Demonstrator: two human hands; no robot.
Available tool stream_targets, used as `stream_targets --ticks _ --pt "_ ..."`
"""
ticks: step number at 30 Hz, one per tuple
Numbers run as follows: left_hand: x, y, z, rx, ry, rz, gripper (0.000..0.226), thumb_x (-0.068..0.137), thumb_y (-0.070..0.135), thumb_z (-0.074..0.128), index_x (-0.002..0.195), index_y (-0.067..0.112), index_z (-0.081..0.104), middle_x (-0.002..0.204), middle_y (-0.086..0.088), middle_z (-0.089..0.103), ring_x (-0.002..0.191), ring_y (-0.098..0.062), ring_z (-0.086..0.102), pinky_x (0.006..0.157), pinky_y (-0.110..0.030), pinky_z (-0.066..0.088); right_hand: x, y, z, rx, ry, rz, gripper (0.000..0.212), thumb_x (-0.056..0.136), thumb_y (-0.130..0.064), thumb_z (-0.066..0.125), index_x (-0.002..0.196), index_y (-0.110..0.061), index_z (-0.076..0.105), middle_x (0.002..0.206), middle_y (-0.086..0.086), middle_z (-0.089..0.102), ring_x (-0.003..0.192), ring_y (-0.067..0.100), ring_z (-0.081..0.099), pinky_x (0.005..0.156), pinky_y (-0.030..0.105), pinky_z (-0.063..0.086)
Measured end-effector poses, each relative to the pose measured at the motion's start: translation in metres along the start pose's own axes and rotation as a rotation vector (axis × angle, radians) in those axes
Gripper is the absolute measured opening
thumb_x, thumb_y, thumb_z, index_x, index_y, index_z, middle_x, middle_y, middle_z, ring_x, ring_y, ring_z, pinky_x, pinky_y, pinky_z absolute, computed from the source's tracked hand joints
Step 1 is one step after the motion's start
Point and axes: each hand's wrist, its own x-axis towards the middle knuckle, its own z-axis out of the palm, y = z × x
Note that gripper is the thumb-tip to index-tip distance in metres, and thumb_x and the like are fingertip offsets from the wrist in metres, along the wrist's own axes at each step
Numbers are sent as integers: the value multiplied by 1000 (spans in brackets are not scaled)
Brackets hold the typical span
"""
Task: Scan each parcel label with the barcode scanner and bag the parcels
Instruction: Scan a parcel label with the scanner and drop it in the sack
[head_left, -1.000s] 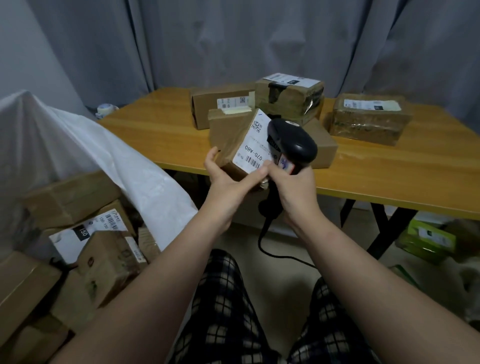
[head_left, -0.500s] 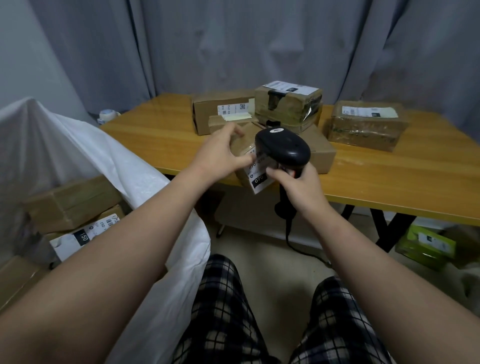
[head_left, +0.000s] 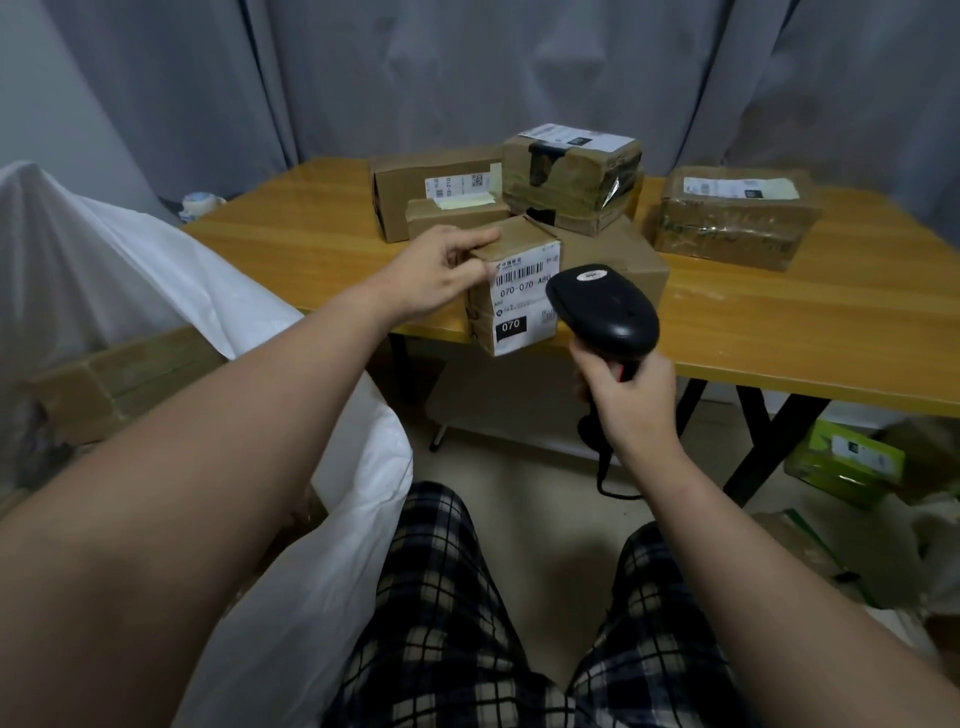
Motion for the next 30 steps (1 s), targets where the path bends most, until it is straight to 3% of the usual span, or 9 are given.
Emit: stream_targets --ticks 5,8,14,17,20,25,30 --pt "-3 4 0 -70 -26 -14 49 95 29 56 143 24 45 141 -7 43 130 -21 43 112 -42 37 -27 7 4 -43 54 21 16 77 -20 79 85 -10 69 62 -4 63 69 16 62 67 37 52" --pt "-6 8 1 -126 -10 -21 48 97 18 53 144 17 44 147 -6 42 133 -18 41 113 -38 35 -33 10 2 11 78 63 15 73 -29 76 78 -18 69 58 -10 62 65 17 62 65 40 53" --pt "-8 11 1 -151 -5 -39 48 97 17 53 144 17 44 146 -6 43 132 -16 41 113 -35 35 -39 15 -5 63 76 67 48 64 -46 71 73 1 62 58 11 55 59 23 54 59 45 51" --pt "-8 11 2 -156 0 -38 48 97 18 53 144 18 44 146 -6 42 131 -16 41 113 -36 36 -40 16 -8 71 67 56 50 64 -48 70 73 0 63 57 9 55 59 22 54 59 37 49" --pt "-9 12 3 -173 9 -39 47 98 16 51 144 17 44 146 -5 41 129 -13 41 112 -34 36 -40 15 -9 80 51 44 43 69 -39 73 76 2 64 58 10 55 60 22 54 60 36 48" --pt "-9 12 3 -195 20 -41 48 97 16 52 144 17 44 138 -2 44 126 -13 43 111 -33 38 -36 14 -10 62 30 45 33 67 -43 72 76 -12 68 55 -8 59 62 16 58 62 36 50" --pt "-17 10 11 -187 119 -16 52 95 15 57 144 18 43 140 -6 49 124 -15 50 102 -25 45 -31 13 -9 30 -13 14 17 75 -25 77 84 -13 69 57 -18 62 65 9 61 64 28 50"
